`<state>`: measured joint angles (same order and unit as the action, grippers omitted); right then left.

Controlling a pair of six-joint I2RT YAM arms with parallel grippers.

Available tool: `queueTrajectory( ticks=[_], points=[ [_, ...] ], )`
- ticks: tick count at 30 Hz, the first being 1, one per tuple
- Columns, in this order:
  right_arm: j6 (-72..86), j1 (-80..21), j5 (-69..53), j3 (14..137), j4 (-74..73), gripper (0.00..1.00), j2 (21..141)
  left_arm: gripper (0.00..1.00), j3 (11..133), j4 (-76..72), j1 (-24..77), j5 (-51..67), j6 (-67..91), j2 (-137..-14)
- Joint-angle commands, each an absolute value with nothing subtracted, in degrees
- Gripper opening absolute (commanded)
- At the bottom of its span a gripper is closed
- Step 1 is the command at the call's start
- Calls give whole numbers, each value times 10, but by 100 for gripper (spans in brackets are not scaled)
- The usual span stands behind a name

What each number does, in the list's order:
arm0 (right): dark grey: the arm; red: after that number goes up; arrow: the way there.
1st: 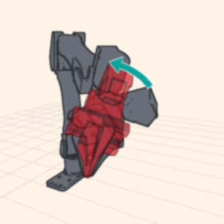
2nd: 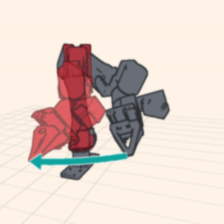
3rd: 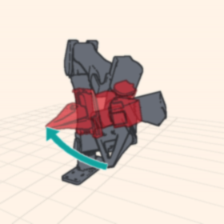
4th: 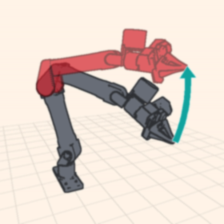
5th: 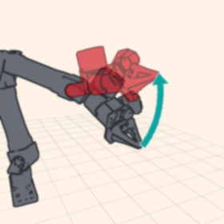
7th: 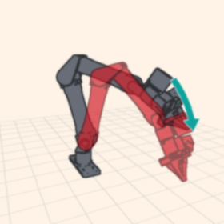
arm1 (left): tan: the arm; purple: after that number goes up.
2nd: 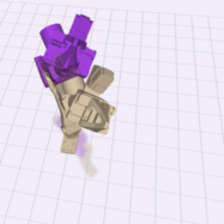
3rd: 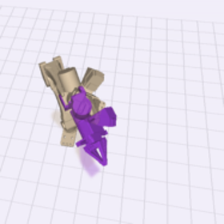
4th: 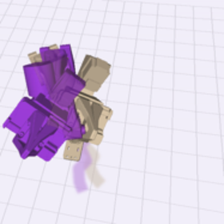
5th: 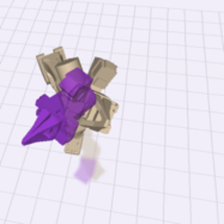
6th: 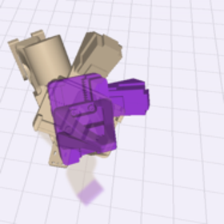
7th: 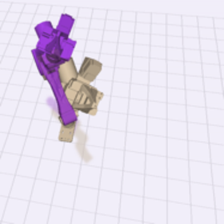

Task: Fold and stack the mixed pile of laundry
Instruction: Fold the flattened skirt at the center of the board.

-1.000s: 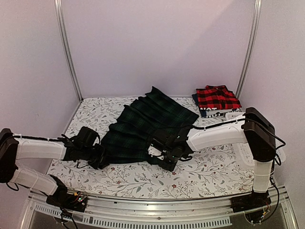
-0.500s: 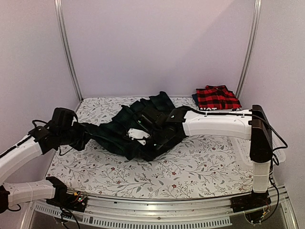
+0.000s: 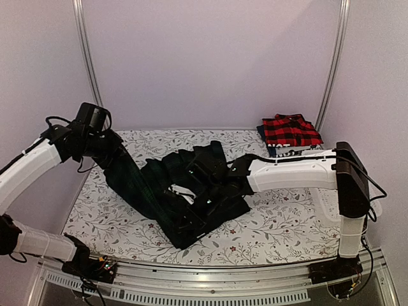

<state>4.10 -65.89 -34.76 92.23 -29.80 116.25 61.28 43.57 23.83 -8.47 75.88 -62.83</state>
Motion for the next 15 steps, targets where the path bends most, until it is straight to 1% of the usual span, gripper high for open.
queueTrajectory(
  ticks=[1, 5, 8, 15],
  points=[
    [131, -612, -401, 824, -183, 0, 1068, 0, 712, 373, 240, -56, 642, -743],
    [168, -575, -410, 753, -132, 0, 1019, 0, 783, 316, 254, -26, 613, -841],
    [199, -538, -423, 694, -85, 0, 976, 0, 851, 303, 266, -18, 594, -912],
    [288, -442, -496, 548, 52, 0, 922, 0, 1027, 274, 299, 33, 539, -1089]
  ],
)
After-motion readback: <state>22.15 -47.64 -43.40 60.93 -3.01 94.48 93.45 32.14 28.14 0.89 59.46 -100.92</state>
